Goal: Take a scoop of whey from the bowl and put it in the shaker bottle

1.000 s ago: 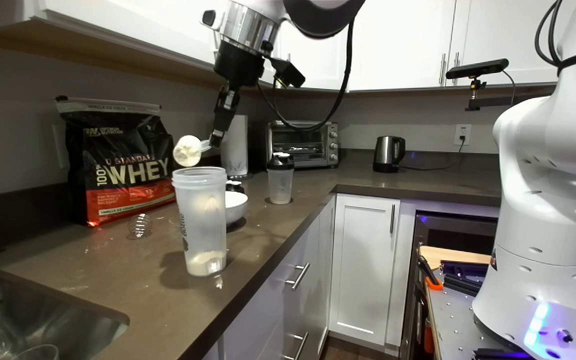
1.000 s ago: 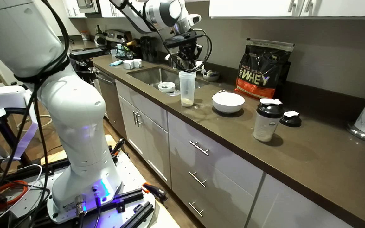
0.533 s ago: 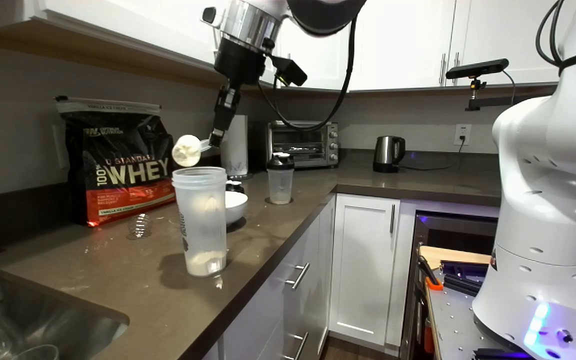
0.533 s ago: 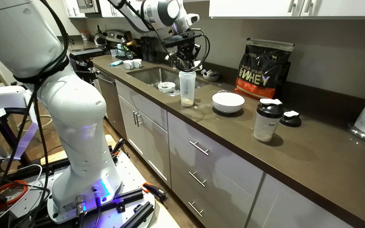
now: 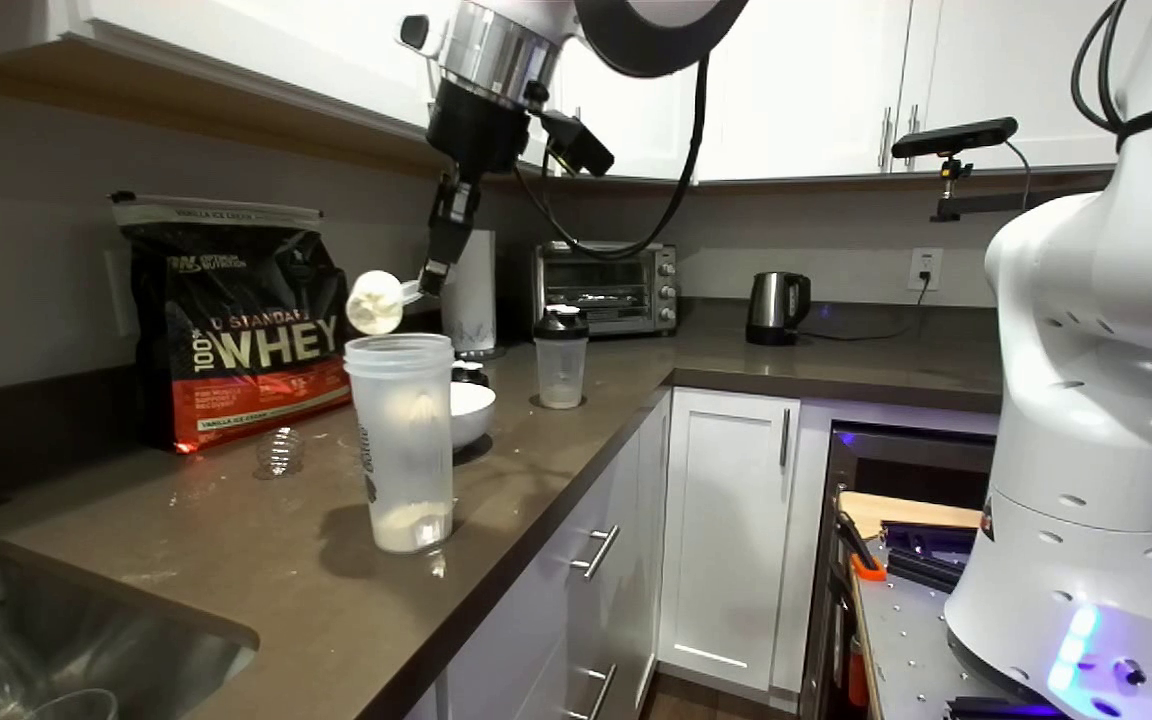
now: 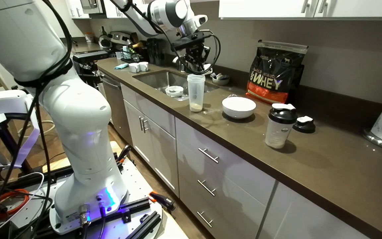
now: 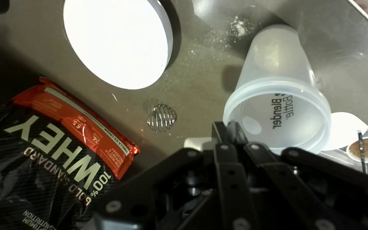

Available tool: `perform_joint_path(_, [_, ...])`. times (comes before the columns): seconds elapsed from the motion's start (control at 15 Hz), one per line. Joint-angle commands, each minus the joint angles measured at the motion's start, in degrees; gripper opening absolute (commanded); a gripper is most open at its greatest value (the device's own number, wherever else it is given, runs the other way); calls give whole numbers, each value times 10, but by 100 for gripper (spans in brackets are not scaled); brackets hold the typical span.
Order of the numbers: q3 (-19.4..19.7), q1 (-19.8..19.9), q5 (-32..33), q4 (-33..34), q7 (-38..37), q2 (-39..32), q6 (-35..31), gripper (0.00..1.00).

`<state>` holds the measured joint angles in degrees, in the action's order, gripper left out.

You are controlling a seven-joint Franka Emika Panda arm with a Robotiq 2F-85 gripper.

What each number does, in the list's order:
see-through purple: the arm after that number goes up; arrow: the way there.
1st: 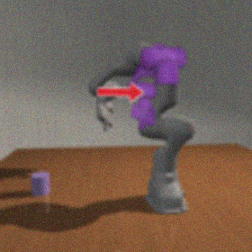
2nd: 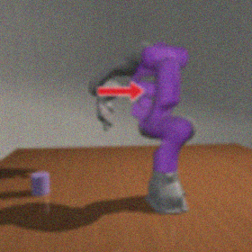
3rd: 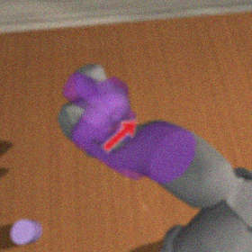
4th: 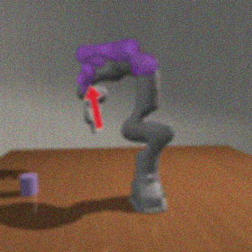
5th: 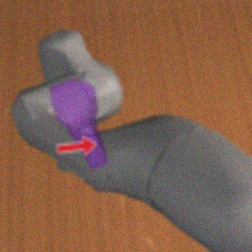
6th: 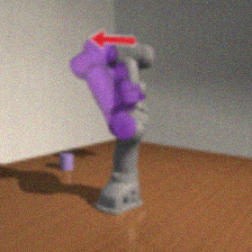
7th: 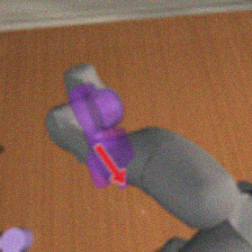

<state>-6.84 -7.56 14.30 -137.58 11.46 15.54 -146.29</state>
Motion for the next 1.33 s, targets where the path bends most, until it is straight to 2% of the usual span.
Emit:
perform_joint_path(0.0, [-13,13,39,-16,-29,9,-21,1])
perform_joint_path(0.47, [-25,15,92,-42,-59,31,-32,1])
perform_joint_path(0.93, [-53,54,191,-70,-132,47,-79,1])
perform_joint_path(1.27, [-58,63,216,-76,-155,52,-87,1])
